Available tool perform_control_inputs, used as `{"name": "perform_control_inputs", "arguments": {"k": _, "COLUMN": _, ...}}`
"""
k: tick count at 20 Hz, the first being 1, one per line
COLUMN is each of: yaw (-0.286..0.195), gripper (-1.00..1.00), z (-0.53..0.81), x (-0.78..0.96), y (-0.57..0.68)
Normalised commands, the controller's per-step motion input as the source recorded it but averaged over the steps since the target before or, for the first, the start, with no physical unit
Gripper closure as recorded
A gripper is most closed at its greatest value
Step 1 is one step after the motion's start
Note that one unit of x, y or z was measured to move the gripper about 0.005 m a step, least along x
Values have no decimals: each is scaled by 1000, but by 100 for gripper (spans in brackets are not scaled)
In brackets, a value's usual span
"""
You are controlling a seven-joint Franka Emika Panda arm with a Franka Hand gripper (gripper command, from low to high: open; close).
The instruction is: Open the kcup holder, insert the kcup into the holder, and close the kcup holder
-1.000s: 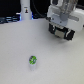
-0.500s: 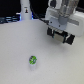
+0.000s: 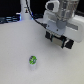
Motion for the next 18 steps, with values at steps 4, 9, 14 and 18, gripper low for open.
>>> {"name": "perform_control_inputs", "arguments": {"k": 4, "yaw": -181, "gripper": -100, "z": 221, "x": 363, "y": -356}}
{"name": "perform_control_inputs", "arguments": {"k": 9, "yaw": -205, "gripper": -100, "z": 213, "x": 397, "y": -545}}
{"name": "perform_control_inputs", "arguments": {"k": 14, "yaw": -193, "gripper": -100, "z": 118, "x": 368, "y": -637}}
{"name": "perform_control_inputs", "arguments": {"k": 18, "yaw": -224, "gripper": -100, "z": 40, "x": 332, "y": -542}}
